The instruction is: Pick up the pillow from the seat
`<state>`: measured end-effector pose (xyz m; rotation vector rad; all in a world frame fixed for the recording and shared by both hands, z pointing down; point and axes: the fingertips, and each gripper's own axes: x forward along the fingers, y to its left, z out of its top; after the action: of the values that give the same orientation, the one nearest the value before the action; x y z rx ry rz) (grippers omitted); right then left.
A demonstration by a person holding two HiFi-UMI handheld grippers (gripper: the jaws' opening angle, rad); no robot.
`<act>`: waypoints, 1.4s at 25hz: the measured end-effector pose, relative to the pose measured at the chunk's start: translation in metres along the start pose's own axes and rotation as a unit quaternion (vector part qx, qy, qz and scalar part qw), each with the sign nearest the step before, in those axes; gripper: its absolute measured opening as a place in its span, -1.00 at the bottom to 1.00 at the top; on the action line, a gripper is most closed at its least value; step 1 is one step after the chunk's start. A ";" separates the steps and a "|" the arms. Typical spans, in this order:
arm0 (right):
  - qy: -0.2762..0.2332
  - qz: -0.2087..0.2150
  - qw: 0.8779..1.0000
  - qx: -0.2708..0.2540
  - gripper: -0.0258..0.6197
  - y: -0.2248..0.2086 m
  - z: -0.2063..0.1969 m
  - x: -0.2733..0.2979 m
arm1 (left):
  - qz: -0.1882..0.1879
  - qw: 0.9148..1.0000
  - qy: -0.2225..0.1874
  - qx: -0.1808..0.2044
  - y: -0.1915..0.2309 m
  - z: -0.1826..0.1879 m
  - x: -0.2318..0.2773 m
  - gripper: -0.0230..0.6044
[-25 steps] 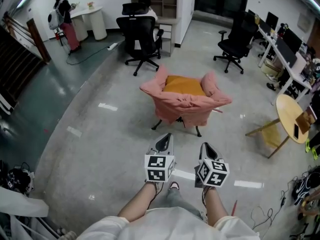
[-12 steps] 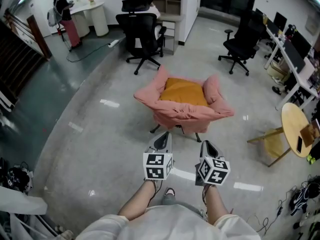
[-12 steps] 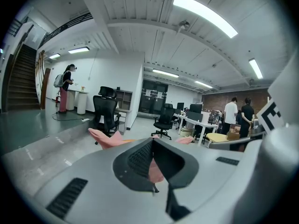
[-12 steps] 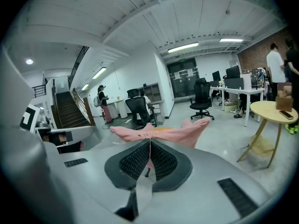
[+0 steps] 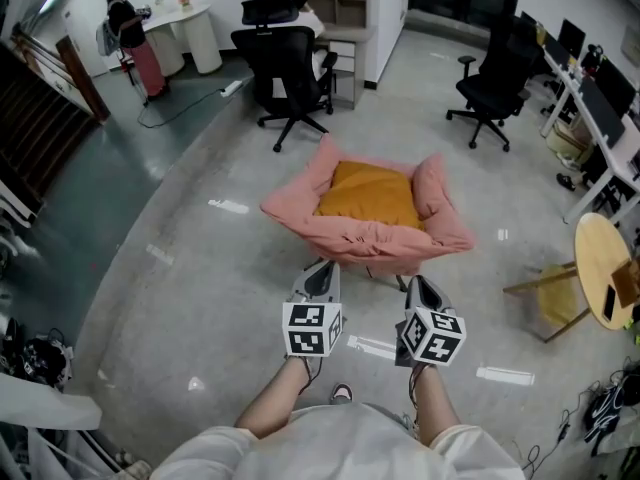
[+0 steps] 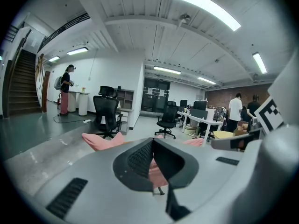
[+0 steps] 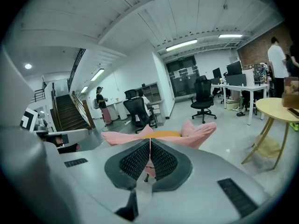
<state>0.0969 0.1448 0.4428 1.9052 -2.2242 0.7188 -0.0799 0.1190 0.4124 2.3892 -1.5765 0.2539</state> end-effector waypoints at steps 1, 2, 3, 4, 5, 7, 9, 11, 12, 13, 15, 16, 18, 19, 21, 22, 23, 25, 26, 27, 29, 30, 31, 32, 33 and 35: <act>0.001 0.000 1.000 0.001 -0.83 -0.002 0.001 0.003 | 0.001 1.000 0.002 0.001 0.002 0.000 0.003 -0.90; 0.002 -0.001 1.000 0.002 -0.83 -0.004 0.001 0.005 | 0.002 1.000 0.004 0.001 0.004 0.000 0.006 -0.90; 0.004 -0.002 1.000 0.003 -0.83 -0.006 0.001 0.007 | 0.003 1.000 0.006 0.001 0.005 0.000 0.010 -0.90; 0.005 -0.004 1.000 0.004 -0.83 -0.008 0.001 0.009 | 0.003 1.000 0.007 0.001 0.007 0.000 0.013 -0.90; 0.007 -0.006 1.000 0.005 -0.83 -0.011 0.001 0.012 | 0.002 1.000 0.008 0.000 0.007 0.001 0.016 -0.90; 0.009 -0.012 1.000 0.007 -0.83 -0.017 0.002 0.016 | -0.001 1.000 0.009 0.001 0.009 0.002 0.024 -0.90; 0.009 -0.018 1.000 0.008 -0.83 -0.021 0.006 0.022 | -0.006 1.000 0.009 0.003 0.012 0.006 0.033 -0.90; 0.008 -0.024 1.000 0.007 -0.83 -0.023 0.010 0.030 | -0.010 1.000 0.007 0.005 0.017 0.011 0.043 -0.90; 0.008 -0.027 1.000 0.005 -0.83 -0.025 0.013 0.034 | -0.012 1.000 0.005 0.004 0.020 0.013 0.050 -0.90; 0.008 -0.031 0.999 0.001 -0.83 -0.027 0.015 0.039 | -0.013 1.000 0.003 0.000 0.022 0.014 0.057 -0.90; 0.005 -0.039 0.999 -0.005 -0.83 -0.034 0.022 0.049 | -0.017 1.000 -0.001 -0.009 0.027 0.018 0.073 -0.90; 0.002 -0.043 0.999 -0.006 -0.83 -0.038 0.027 0.055 | -0.020 1.000 -0.003 -0.011 0.029 0.021 0.083 -0.90; -0.004 -0.051 0.999 -0.004 -0.83 -0.044 0.039 0.071 | -0.025 1.000 -0.005 -0.008 0.035 0.029 0.103 -0.90; -0.005 -0.054 0.999 -0.003 -0.83 -0.046 0.046 0.080 | -0.027 1.000 -0.005 -0.007 0.038 0.035 0.113 -0.90; -0.008 -0.057 0.998 -0.004 -0.83 -0.045 0.061 0.099 | -0.029 1.000 -0.005 -0.009 0.049 0.047 0.134 -0.90; -0.010 -0.058 0.998 -0.003 -0.83 -0.044 0.069 0.109 | -0.030 1.000 -0.005 -0.009 0.055 0.053 0.145 -0.90; -0.012 -0.059 0.998 -0.002 -0.83 -0.044 0.075 0.119 | -0.031 0.999 -0.004 -0.008 0.061 0.059 0.155 -0.90; -0.014 -0.062 0.998 0.001 -0.83 -0.045 0.085 0.139 | -0.033 0.999 -0.002 -0.006 0.072 0.066 0.177 -0.90; -0.013 -0.064 0.998 0.002 -0.83 -0.047 0.089 0.149 | -0.034 0.999 -0.001 -0.006 0.076 0.069 0.187 -0.90; -0.011 -0.066 0.998 0.003 -0.83 -0.048 0.092 0.158 | -0.034 0.999 0.002 -0.008 0.080 0.071 0.198 -0.90; -0.005 -0.069 0.998 0.004 -0.83 -0.052 0.097 0.174 | -0.035 0.999 0.008 -0.012 0.088 0.074 0.217 -0.90; -0.002 -0.072 0.997 0.006 -0.83 -0.053 0.099 0.182 | -0.035 0.999 0.011 -0.013 0.092 0.075 0.226 -0.90; 0.001 -0.074 0.997 0.007 -0.83 -0.055 0.101 0.189 | -0.035 0.999 0.015 -0.013 0.095 0.075 0.235 -0.90; 0.003 -0.077 0.997 0.009 -0.83 -0.058 0.103 0.197 | -0.035 0.999 0.018 -0.013 0.099 0.076 0.243 -0.90; 0.005 -0.079 0.997 0.010 -0.83 -0.059 0.105 0.205 | -0.035 0.999 0.021 -0.013 0.102 0.076 0.252 -0.90; 0.007 -0.083 0.996 0.011 -0.83 -0.062 0.112 0.222 | -0.038 0.999 0.026 -0.014 0.109 0.078 0.270 -0.90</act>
<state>0.1353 -0.1086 0.4484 2.0580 -2.0277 0.7292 -0.0745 -0.1817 0.4298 2.3950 -1.4534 0.2745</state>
